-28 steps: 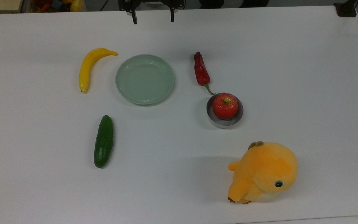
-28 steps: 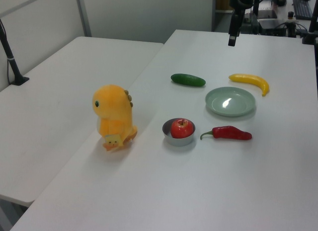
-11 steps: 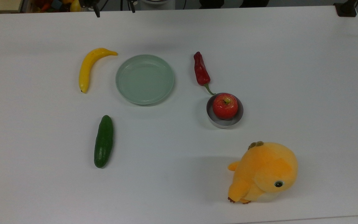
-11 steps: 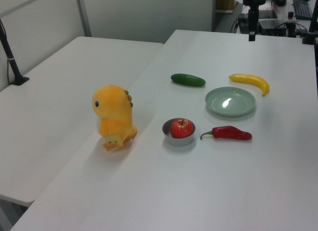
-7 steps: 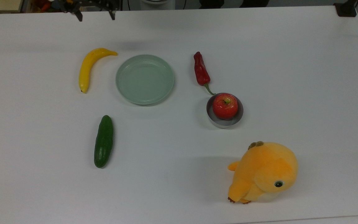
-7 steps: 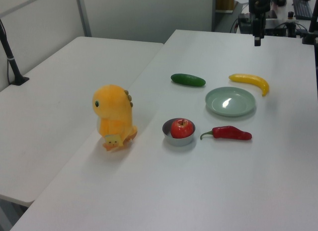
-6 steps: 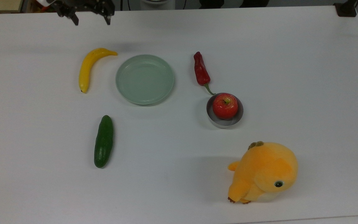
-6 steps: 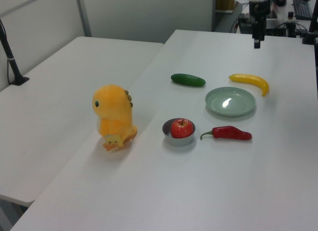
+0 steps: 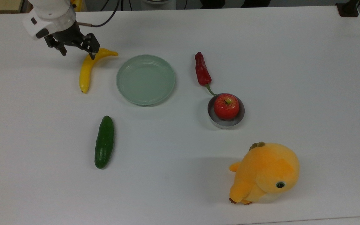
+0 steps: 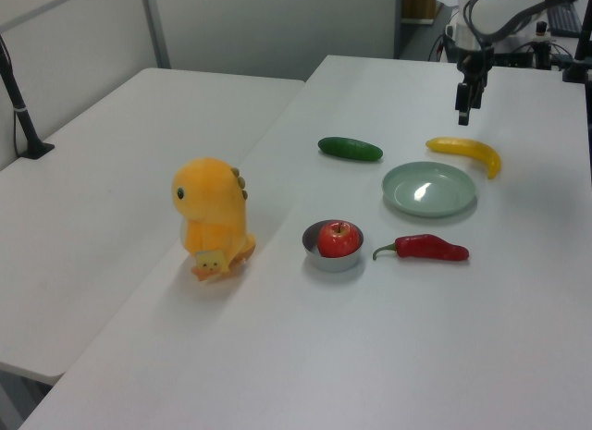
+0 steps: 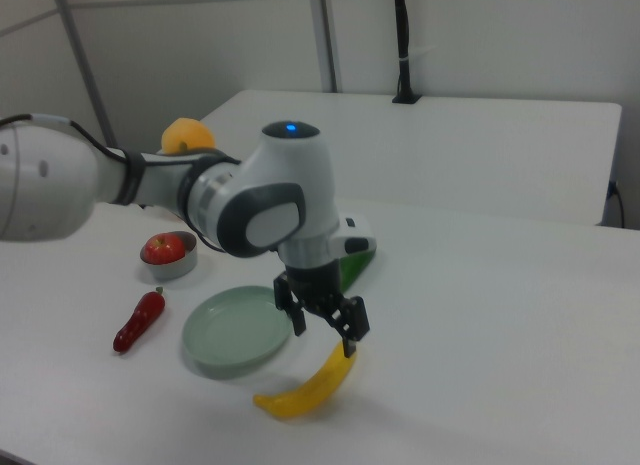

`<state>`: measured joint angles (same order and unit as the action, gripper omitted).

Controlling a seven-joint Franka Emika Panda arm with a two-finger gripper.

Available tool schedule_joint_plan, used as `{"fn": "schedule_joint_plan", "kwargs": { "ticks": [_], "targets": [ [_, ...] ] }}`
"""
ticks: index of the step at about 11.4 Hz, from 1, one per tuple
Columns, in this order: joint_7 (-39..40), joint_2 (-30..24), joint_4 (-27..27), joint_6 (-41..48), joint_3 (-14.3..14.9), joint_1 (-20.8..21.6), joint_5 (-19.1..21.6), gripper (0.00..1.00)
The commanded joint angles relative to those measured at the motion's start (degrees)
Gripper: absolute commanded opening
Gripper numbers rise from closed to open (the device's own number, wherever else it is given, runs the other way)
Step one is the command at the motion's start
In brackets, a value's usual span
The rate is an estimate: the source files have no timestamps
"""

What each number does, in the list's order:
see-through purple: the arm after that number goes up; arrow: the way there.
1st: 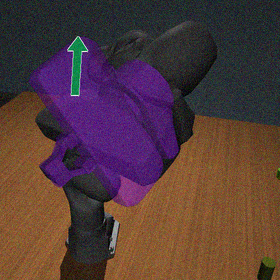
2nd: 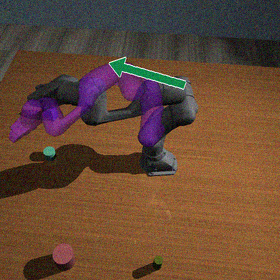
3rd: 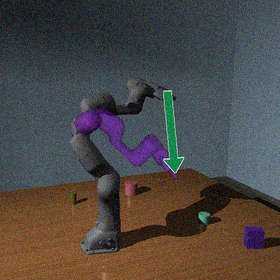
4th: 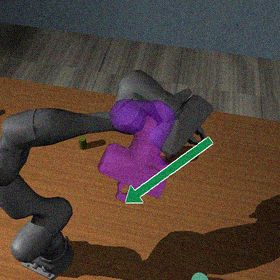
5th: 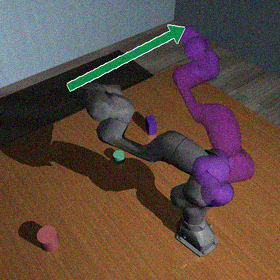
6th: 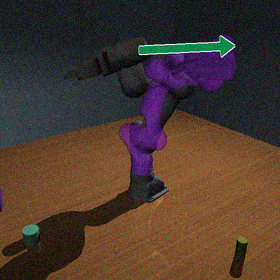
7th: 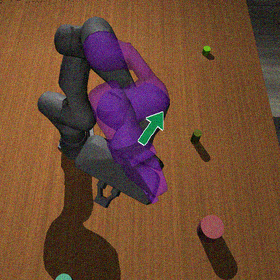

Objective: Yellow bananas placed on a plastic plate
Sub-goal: 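Close the gripper on the middle of the yellow banana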

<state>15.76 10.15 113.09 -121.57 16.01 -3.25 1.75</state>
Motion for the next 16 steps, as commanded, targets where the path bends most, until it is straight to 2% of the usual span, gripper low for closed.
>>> {"fn": "schedule_joint_plan", "kwargs": {
  "ticks": [1, 5, 6, 7, 8, 9, 10, 11, 13, 16],
  "targets": [
    [0.6, 4.5, 0.7, -5.9, 0.4, -0.6, 0.4, 1.0],
    [0.5, 6.7, 1.0, -6.3, 0.4, -0.4, 0.4, 1.0],
    [0.6, 7.2, 1.0, -6.3, 0.4, -0.3, 0.4, 0.95],
    [0.6, 7.2, 0.9, -6.2, 0.4, -0.3, 0.4, 0.88],
    [0.6, 7.2, 1.0, -6.1, 0.4, -0.4, 0.4, 0.72],
    [0.6, 7.2, 1.0, -5.9, 0.4, -0.5, 0.4, 0.46],
    [0.6, 7.1, 0.8, -5.7, 0.4, -0.5, 0.4, 0.25],
    [0.5, 6.9, 0.7, -5.7, 0.4, -0.5, 0.4, 0.16],
    [0.6, 6.6, 0.6, -5.5, 0.4, -0.5, 0.4, 0.11],
    [0.6, 4.3, 0.2, -3.9, 0.4, -0.6, 0.4, 0.11]
  ]
}}
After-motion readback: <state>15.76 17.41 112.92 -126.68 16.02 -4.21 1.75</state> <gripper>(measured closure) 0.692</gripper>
